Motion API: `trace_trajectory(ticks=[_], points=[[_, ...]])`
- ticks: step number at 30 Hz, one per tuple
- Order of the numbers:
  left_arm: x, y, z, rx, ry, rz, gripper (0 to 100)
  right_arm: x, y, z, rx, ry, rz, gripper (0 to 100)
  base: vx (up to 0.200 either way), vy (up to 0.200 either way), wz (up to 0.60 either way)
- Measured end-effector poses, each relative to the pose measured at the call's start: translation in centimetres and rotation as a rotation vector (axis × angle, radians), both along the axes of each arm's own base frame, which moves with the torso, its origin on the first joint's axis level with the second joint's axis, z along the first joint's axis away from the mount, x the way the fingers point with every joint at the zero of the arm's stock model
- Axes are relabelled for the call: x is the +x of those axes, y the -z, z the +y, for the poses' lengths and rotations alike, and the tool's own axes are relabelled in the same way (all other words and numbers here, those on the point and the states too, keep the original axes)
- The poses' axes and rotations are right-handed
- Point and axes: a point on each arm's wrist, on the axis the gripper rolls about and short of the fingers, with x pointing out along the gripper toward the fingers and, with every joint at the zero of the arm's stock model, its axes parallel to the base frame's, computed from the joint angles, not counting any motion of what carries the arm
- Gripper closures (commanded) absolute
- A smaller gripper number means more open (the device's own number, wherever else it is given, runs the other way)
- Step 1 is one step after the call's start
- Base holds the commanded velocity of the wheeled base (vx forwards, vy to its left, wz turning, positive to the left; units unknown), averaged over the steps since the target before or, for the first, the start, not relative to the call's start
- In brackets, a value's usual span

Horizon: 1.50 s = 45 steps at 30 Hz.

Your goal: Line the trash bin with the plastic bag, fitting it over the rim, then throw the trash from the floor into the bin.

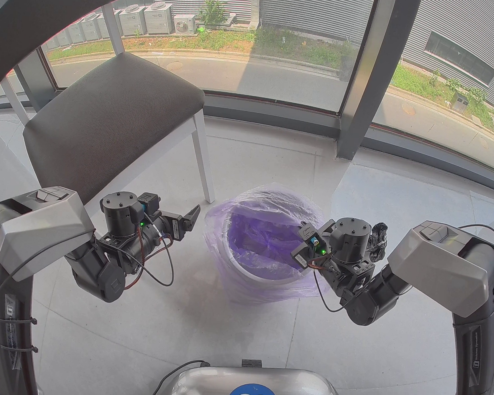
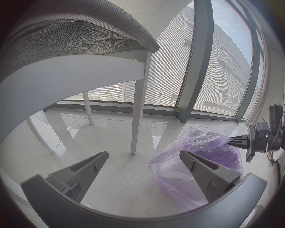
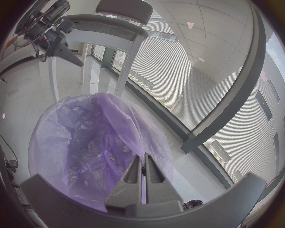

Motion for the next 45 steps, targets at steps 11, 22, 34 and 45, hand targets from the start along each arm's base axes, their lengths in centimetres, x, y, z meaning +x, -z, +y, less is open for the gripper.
trace_trajectory(ticks=[11,22,34,45], points=[[-0.1,0.2,-0.1,0.004,0.005,0.008,0,2.0,-2.9,-1.4,0.071,0.113,-0.086,100,0.0,0.0,0.0],[-0.2,0.3,-0.2,0.005,0.008,0.012,0,4.3,-3.5,-0.6,0.183,0.158,-0.155,100,0.0,0.0,0.0],[-0.1,0.3,0.0,0.005,0.004,0.012,0,6.0,-4.5,0.7,0.287,0.174,-0.23,100,0.0,0.0,0.0],[-0.2,0.3,-0.1,0.005,0.008,0.012,0,6.8,-5.1,1.2,0.325,0.181,-0.272,100,0.0,0.0,0.0]])
